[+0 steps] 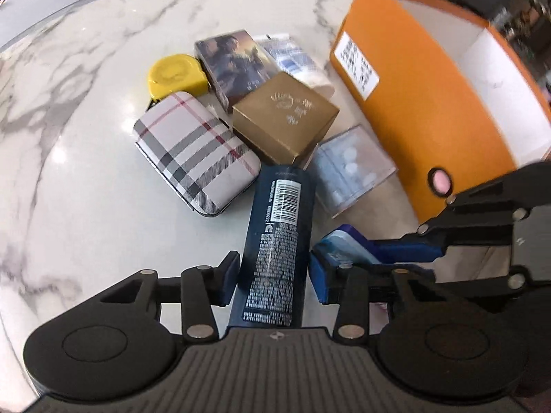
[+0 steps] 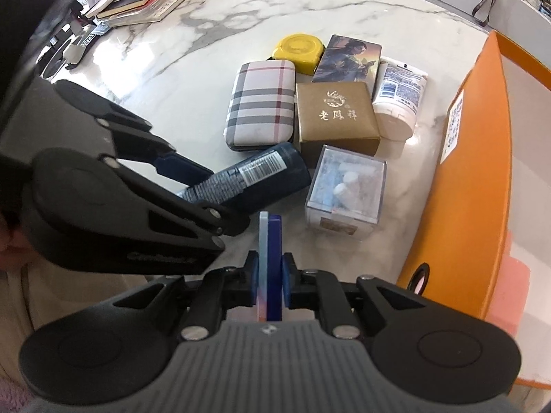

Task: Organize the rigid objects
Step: 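Grasp the black spray can with the left gripper while the right grasps the printed tin, then lift the spray can and tin and carry them over the orange box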

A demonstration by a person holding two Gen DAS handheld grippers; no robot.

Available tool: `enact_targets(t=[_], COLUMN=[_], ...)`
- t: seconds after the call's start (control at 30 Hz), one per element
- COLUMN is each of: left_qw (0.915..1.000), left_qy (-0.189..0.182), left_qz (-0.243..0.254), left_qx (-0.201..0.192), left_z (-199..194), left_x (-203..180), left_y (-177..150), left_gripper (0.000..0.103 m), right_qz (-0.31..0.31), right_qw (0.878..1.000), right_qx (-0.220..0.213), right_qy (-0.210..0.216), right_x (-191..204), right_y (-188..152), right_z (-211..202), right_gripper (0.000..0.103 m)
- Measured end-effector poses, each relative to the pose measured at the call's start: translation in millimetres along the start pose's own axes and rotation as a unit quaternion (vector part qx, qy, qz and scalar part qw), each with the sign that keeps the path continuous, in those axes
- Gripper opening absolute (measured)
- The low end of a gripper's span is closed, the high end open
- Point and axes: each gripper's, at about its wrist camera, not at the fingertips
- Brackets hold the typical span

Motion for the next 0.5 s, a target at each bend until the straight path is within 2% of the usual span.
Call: enact_targets(t=[0.2, 0.37, 0.5], left_qw=[0.9989, 0.9923, 0.9857], left_qy=[-0.005, -0.053, -0.075], left_qz=[-0.045, -0.111, -0.149], left_qx=[-0.010, -0.019, -0.022], left_z=[-9, -21, -33], left_x=[-2, 12, 17], left_y=[-13, -22, -30], left_gripper=[0.047, 0.047, 0.046], right_qz=[0.011, 0.017, 0.025], right_qw=[1.000, 0.999, 0.998], right_qx=[-0.021, -0.041, -0.057], right_qy=[0.013, 0.020, 0.030], right_x=[-1, 0, -2], right_y=[-8, -18, -27], right_z=[-13, -28, -40], right_gripper=[0.013, 0.013, 0.013])
Point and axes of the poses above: each gripper's, at about its wrist camera, not at the fingertips, and z roughly the way its jaws point, x to its left, y to its top, and after that the axes turned 9 degrees about x, right-handed
